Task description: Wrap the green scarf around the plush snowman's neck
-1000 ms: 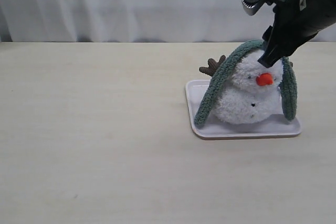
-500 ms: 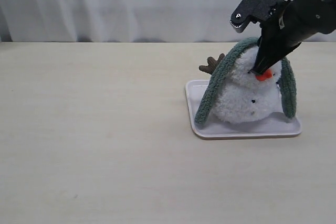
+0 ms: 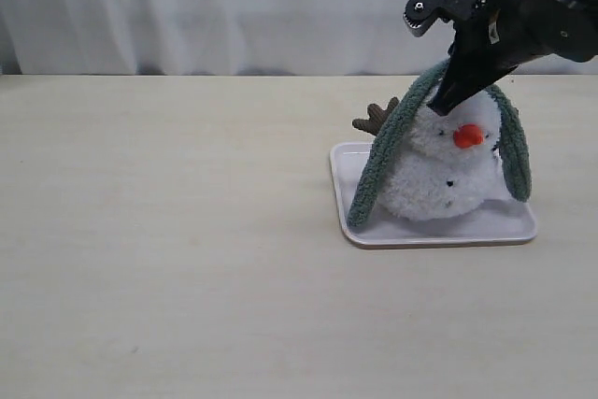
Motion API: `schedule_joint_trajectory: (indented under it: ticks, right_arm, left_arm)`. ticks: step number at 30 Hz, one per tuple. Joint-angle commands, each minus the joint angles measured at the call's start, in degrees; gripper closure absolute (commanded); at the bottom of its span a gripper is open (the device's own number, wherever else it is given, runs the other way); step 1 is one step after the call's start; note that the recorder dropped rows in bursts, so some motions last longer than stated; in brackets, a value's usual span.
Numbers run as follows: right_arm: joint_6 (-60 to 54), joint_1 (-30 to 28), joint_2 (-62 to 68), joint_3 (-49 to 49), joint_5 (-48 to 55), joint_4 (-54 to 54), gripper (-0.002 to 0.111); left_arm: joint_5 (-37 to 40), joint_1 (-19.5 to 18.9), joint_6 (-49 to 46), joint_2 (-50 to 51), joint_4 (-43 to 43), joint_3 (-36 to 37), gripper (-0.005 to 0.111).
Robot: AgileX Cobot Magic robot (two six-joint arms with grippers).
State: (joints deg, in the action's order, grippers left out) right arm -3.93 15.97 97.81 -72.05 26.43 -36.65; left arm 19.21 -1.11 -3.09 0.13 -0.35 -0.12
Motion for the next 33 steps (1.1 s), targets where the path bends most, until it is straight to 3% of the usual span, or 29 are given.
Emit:
schedule_joint_trajectory:
  ticks: [1, 11, 21, 26, 29, 33]
  right_arm:
    - [5.8, -2.5, 1.9, -1.3, -1.3, -0.5, 0.104]
    - [7.4, -4.5, 6.9, -1.3, -8.2, 2.4, 0.104]
    - [7.4, -4.5, -0.7, -1.3, -5.7, 11.0, 0.104]
    - [1.7, -4.5, -5.1, -1.3, -2.0, 19.2, 0.102]
    - [-7.0, -4.5, -6.3, -1.4, 1.8, 28.8, 0.093]
    - [-10.9, -4.5, -4.6, -6.8, 16.6, 39.2, 0.085]
  left_arm:
    - [-0.7, 0.5, 0.3, -0.1, -0.3, 0.1, 0.107]
    - [-0.7, 0.5, 0.3, -0.1, -0.3, 0.1, 0.107]
    - [-0.7, 0.5, 0.3, -0.1, -0.3, 0.1, 0.107]
    - [-0.7, 0.5, 0.3, -0.1, -0.3, 0.1, 0.107]
    - [-0.7, 0.5, 0.3, -0.1, -0.3, 0.1, 0.107]
    - [-0.7, 0.5, 0.3, -0.1, -0.3, 0.1, 0.107]
